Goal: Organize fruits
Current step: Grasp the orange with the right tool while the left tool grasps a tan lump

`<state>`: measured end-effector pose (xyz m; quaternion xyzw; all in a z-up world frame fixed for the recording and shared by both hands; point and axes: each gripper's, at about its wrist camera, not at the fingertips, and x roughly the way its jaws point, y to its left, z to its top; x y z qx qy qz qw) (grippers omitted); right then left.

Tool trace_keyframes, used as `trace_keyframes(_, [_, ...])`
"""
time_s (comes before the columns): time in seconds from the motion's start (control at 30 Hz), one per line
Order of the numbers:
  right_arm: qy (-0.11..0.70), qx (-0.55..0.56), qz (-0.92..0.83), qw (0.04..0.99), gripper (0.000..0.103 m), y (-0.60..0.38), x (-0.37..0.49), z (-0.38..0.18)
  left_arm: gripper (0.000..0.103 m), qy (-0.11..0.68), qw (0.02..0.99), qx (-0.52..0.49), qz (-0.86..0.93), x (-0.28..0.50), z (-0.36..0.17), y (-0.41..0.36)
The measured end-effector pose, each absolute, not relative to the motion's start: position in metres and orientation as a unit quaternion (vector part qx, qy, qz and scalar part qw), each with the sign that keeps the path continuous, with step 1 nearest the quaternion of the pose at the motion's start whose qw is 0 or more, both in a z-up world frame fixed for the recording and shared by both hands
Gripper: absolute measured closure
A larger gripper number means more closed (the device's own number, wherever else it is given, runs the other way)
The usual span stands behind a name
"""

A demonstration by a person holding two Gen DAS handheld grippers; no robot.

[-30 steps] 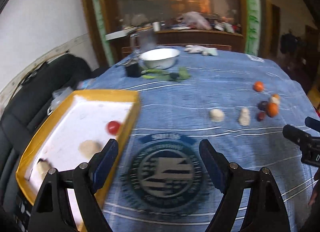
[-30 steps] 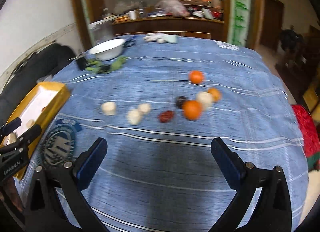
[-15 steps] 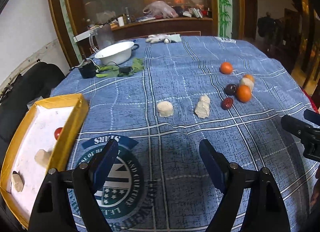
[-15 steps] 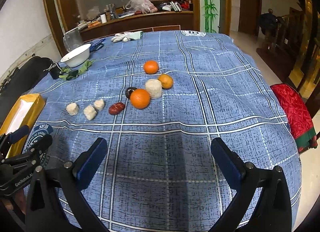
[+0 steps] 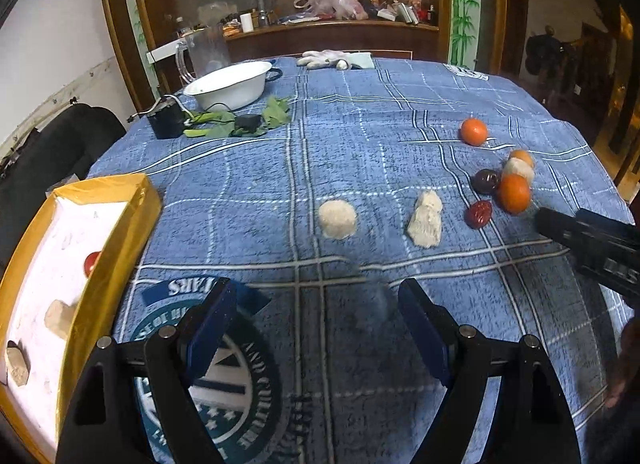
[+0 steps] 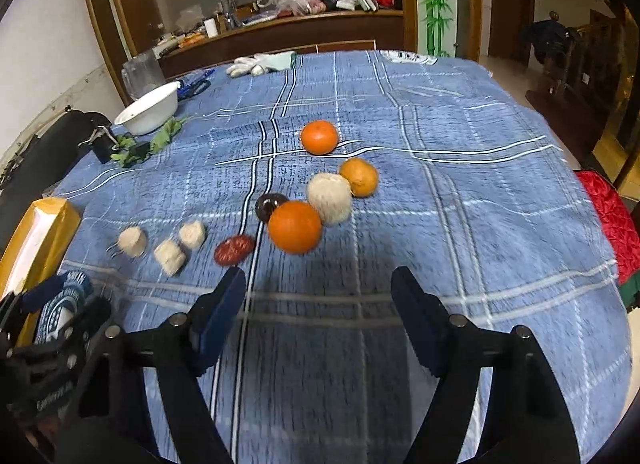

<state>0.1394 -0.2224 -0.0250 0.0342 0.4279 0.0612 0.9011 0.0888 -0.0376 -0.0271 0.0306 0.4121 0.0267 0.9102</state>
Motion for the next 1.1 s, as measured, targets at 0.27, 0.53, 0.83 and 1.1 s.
trace_keyframes(0.27, [0.445,0.041,0.067,0.892,0.040,-0.212,0.176,-0.040,0.020,0.413,0.911,0.018,-0.003,0.122,-0.033,-0.058])
trace_keyframes(0.53, [0.443,0.043,0.079,0.892,0.067,-0.213,0.190,-0.044,0.030,0.421,0.906,0.036,-0.007,0.148,-0.045,-0.078])
trace_keyframes(0.83, [0.441,0.050,0.085,0.892,0.067,-0.215,0.187,-0.044,0.054,0.384,0.919,0.080,-0.028,0.136,-0.033,-0.092])
trace_keyframes(1.1, [0.438,0.062,0.090,0.892,0.067,-0.218,0.186,-0.044,0.079,0.422,0.903,0.068,-0.055,0.154,-0.047,-0.085])
